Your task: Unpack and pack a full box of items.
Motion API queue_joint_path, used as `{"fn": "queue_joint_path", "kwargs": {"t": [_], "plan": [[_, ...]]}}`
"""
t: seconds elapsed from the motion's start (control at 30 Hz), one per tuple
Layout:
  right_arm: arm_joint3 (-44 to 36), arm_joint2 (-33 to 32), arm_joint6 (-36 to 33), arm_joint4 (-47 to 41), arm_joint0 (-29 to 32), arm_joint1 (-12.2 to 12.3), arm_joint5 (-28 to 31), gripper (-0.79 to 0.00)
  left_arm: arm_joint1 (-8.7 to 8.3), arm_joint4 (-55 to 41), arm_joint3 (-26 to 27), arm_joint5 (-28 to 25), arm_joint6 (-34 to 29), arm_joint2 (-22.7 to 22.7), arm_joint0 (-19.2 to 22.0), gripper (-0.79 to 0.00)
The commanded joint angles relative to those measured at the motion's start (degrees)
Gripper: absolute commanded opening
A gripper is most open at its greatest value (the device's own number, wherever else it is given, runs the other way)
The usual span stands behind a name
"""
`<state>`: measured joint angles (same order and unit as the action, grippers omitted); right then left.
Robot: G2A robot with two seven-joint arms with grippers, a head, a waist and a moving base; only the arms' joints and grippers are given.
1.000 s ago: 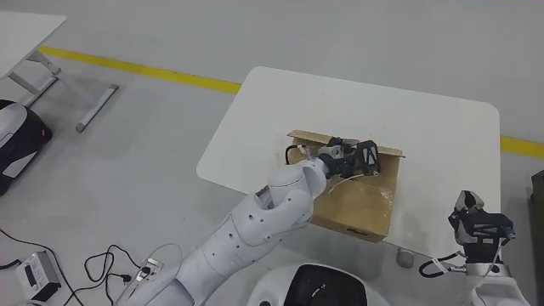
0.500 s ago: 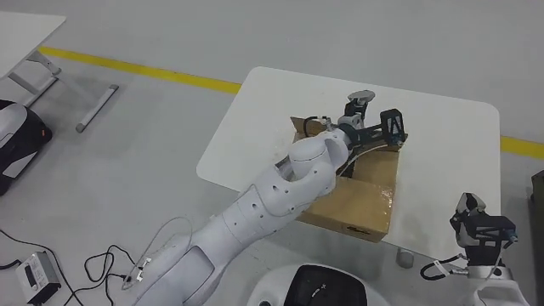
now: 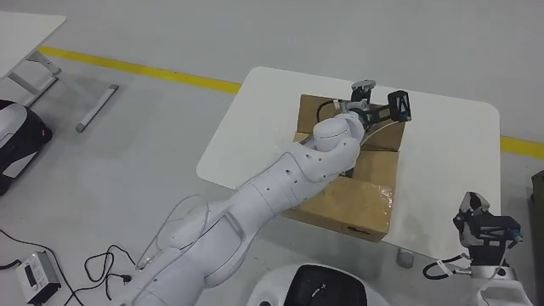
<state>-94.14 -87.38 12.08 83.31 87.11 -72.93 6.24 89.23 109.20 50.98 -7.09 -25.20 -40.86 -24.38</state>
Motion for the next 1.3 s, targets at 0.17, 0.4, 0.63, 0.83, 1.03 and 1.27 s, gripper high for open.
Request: {"fn": "queue_joint_path", "kwargs": {"t": [0.17, 0.4, 0.63, 0.83, 1.03, 1.27], "plan": [[0.3, 0.2, -0.4, 0.1, -1.0, 0.0, 0.4, -0.785, 2.25, 0.6, -7.2, 1.6, 2.8, 1.9, 2.2, 0.000], [1.1, 0.5, -0.7, -0.1, -2.2, 0.0, 0.8, -0.785, 2.65, -0.7, -7.3, 1.3, 6.2, 0.3, 2.1, 0.000], [2.2, 0.2, -0.6, -0.4, -3.3, 0.1, 1.7, -0.785, -0.41, 0.2, 4.5, -0.5, 7.9, -5.6, -4.6, 0.000], [2.7, 0.5, -0.4, -0.2, -4.4, 0.2, 2.8, -0.785, -4.59, 2.2, 25.1, -7.6, 5.5, -14.4, -17.5, 0.000], [3.1, 1.2, -0.3, 0.1, -5.3, 0.3, 3.5, -0.785, -7.35, 0.6, 41.7, -15.0, 4.4, -22.6, -30.3, 0.000], [3.6, 1.0, -0.3, -0.3, -6.0, 0.5, 7.1, -0.785, -8.92, -10.1, 50.2, -25.7, 0.9, -29.7, -39.4, 0.000]]}}
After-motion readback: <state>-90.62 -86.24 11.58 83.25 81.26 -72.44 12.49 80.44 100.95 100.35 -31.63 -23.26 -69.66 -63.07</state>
